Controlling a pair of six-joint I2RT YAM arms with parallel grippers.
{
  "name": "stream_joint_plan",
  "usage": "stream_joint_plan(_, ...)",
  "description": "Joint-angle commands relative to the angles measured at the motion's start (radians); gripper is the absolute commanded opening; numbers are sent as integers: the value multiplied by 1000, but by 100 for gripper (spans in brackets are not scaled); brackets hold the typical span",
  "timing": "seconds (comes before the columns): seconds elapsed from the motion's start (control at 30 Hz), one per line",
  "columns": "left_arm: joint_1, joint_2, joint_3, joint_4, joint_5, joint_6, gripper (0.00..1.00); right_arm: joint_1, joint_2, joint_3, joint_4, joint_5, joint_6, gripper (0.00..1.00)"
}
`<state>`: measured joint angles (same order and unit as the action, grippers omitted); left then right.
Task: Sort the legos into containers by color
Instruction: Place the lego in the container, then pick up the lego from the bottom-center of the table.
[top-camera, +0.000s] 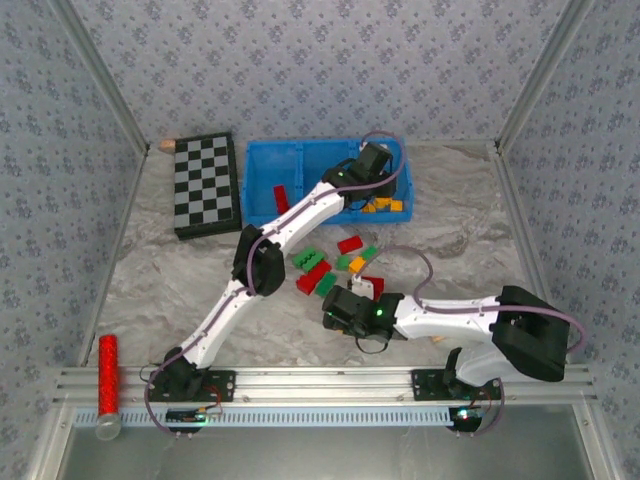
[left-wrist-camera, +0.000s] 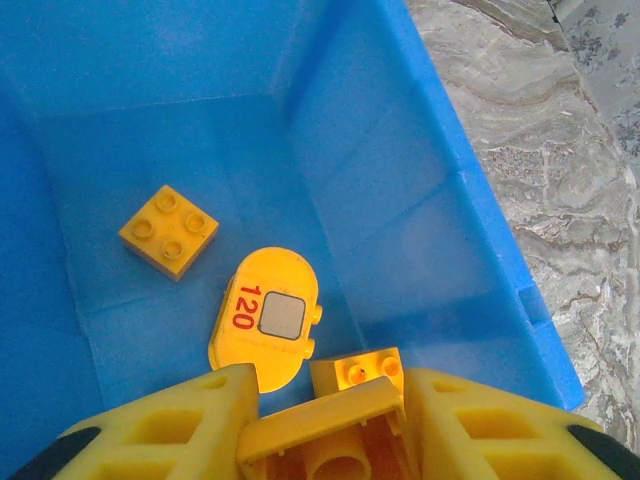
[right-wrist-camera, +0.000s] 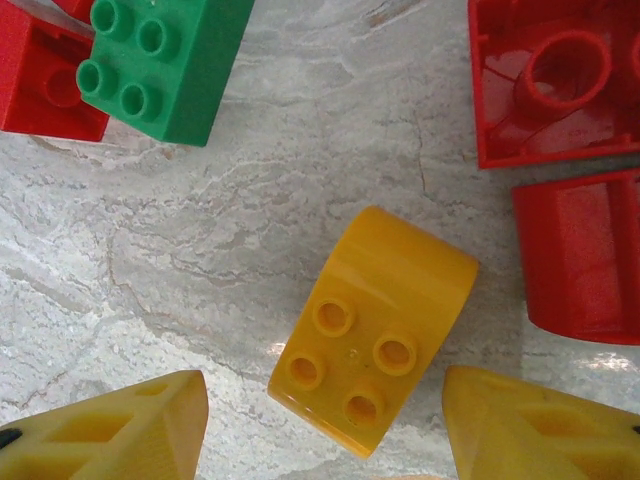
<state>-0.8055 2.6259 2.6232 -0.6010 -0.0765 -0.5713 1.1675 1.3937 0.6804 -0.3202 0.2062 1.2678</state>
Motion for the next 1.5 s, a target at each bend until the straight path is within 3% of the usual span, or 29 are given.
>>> stream_joint_plan(0.0,-3,25,44,10,-7,-19,42,-3,13,37,-52,19,1,64)
stream_joint_plan(0.37,1,26,66,4,-3,-8,56,-42,30,44,-49,-2,-28,63)
stream_joint_plan(0.67,5,-3,92,-18,20,5,59,-44,65,50,-40,-14,-35,60)
stream_joint_plan(0.9,15,-133,97,-72,26,88,59,-43,131,68,-29,-27,-38,53)
stream_joint_plan(1.1,27,-278,65,-239,6,161,59,-31,168,105,-58,-19,-55,37)
stream_joint_plan(1.17,34,-356,-14,-265,-3,188,59,-19,158,116,-84,-4,-60,33)
stream_joint_plan(1.27,58,-521,-264,-224,-10,213,60,-6,109,126,-140,22,-79,30)
stream_joint_plan(1.47,163,-863,-783,-109,0,217,61,-25,-120,135,-367,94,-149,29)
